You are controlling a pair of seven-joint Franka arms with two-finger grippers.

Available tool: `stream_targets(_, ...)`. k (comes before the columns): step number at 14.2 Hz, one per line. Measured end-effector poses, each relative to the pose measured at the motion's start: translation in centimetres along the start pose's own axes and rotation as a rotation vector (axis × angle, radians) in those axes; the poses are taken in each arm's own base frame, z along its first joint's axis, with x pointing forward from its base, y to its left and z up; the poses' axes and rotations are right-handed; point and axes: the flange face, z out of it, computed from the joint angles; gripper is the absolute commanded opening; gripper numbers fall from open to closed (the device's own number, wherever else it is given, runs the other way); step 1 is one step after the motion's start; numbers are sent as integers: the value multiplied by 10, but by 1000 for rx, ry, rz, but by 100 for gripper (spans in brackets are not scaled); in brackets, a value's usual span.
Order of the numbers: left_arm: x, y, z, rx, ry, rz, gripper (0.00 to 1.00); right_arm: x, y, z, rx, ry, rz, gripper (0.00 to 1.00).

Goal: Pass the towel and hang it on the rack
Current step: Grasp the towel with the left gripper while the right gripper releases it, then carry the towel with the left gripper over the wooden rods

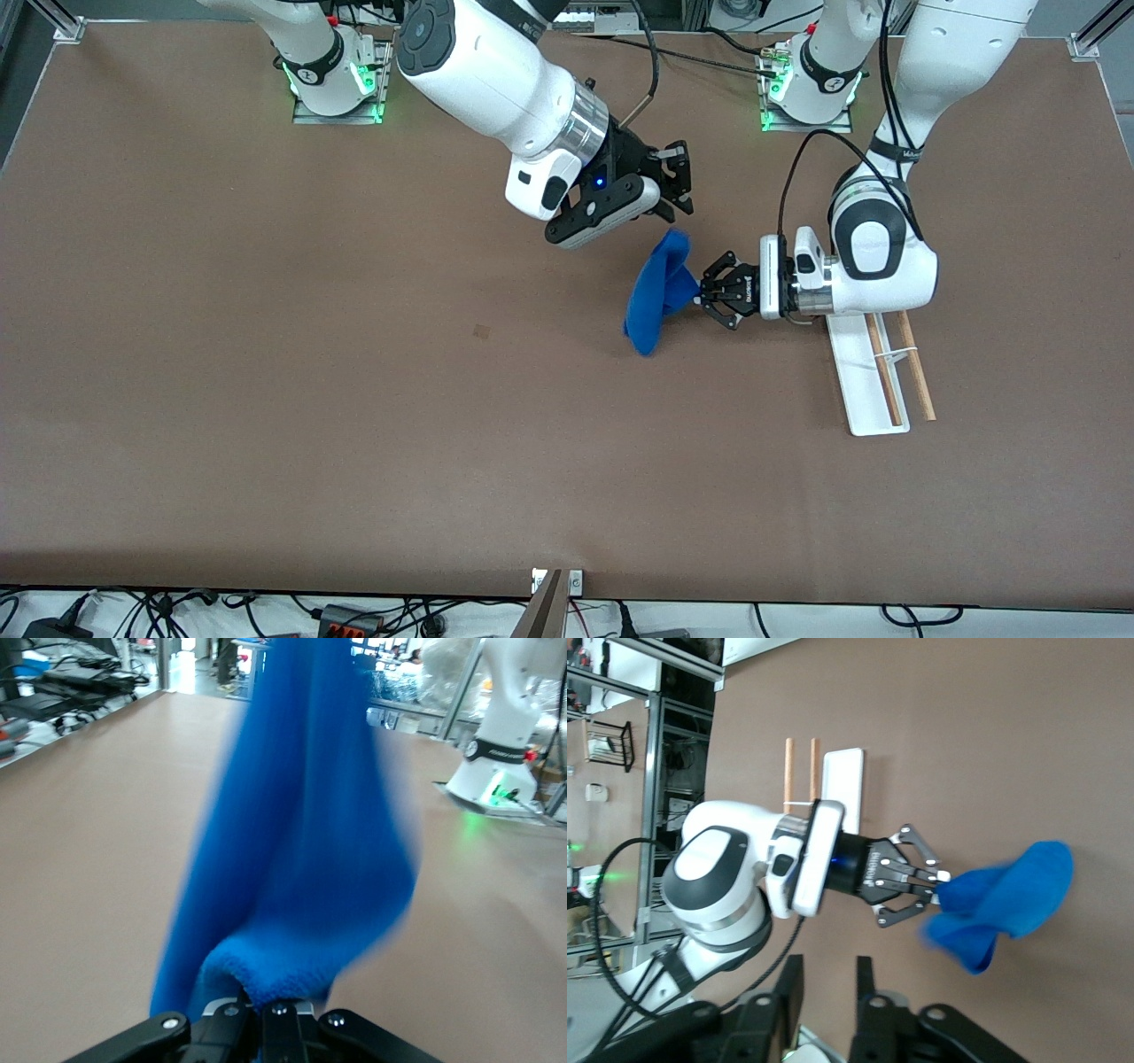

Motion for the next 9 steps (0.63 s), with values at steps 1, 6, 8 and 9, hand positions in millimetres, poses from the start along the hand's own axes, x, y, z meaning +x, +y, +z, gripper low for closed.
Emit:
stream_targets(1, -5, -3, -9, 11, -33, 0, 1, 5, 5, -3, -19, 13, -3, 100)
stream_targets(6, -9, -16, -79, 25, -275, -134, 1, 38, 77, -43, -323, -14, 7, 100)
stream_targets(8, 5, -19, -119, 52, -402, -214, 1, 48, 114, -62, -495, -40, 24, 100)
stream_targets(9, 15, -19, -137, 57, -458, -267, 1, 53, 134, -72, -568, -52, 33, 100)
